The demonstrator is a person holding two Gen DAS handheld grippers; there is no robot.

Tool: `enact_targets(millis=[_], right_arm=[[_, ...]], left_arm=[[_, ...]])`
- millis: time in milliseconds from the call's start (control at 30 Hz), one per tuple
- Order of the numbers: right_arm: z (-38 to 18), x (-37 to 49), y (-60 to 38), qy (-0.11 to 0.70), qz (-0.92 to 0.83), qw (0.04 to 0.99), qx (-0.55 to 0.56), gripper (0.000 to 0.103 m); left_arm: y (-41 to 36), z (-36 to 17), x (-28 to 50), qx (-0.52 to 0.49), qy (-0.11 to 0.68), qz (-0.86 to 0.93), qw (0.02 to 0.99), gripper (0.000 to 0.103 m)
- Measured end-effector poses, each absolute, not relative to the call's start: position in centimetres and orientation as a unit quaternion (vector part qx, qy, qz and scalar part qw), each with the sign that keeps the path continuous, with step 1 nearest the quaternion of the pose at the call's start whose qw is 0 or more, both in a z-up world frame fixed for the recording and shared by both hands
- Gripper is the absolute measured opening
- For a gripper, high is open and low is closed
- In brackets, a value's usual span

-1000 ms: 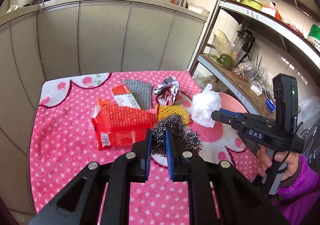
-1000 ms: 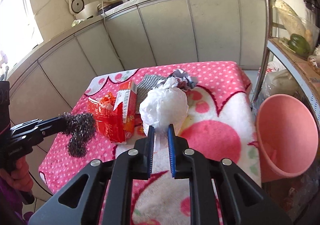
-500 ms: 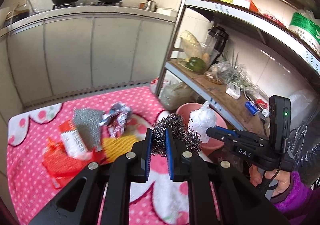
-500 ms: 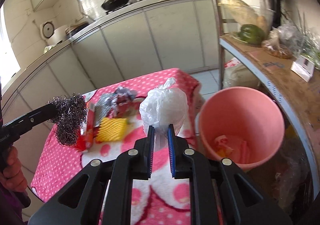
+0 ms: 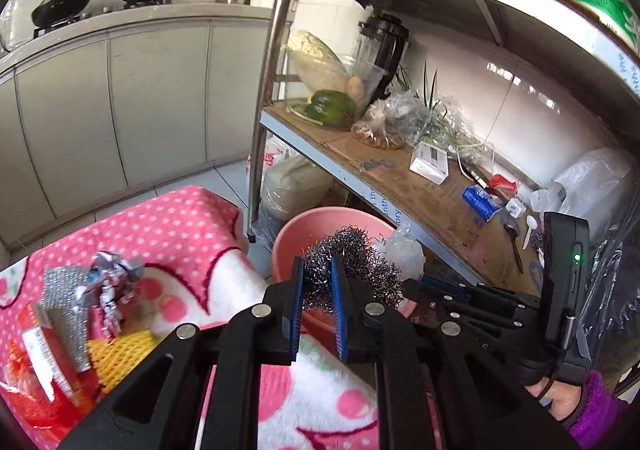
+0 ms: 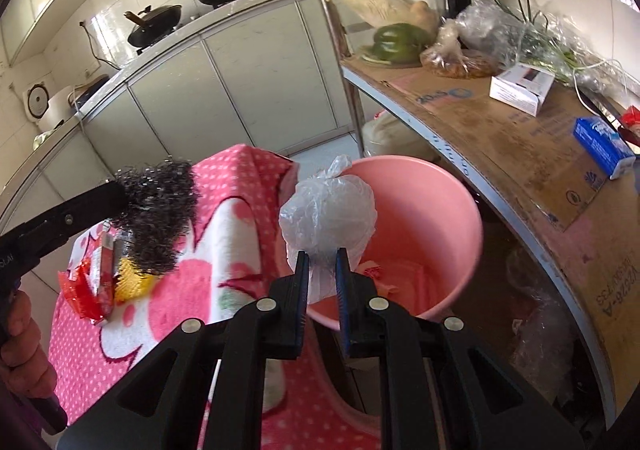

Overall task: Collect trash
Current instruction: 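Carry the steel wool and plastic bag over the pink bucket, then open both tools to drop the steel wool and bag into the bucket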

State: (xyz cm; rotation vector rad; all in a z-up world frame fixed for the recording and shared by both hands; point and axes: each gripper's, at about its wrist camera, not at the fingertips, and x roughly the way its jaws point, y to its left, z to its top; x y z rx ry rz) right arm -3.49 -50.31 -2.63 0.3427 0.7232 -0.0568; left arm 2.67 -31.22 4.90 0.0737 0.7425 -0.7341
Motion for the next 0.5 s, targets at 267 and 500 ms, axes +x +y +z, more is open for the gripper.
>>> enact_targets(millis=[267,500], right_arm=[[-5.9,-2.2,-51.6,0.384,-0.047,0.906,0.173,0.014],[-8.6,-0.7,-52.3,0.414,-0.058,0.893,0.164,0.014]], left_arm=[[-36.1,0.6,4.9,0.078,0.387,-0.344,0.852,0.013],[-38.4,-3.5,6.8,0.099,0.425,-0.327,0.838,0.013]])
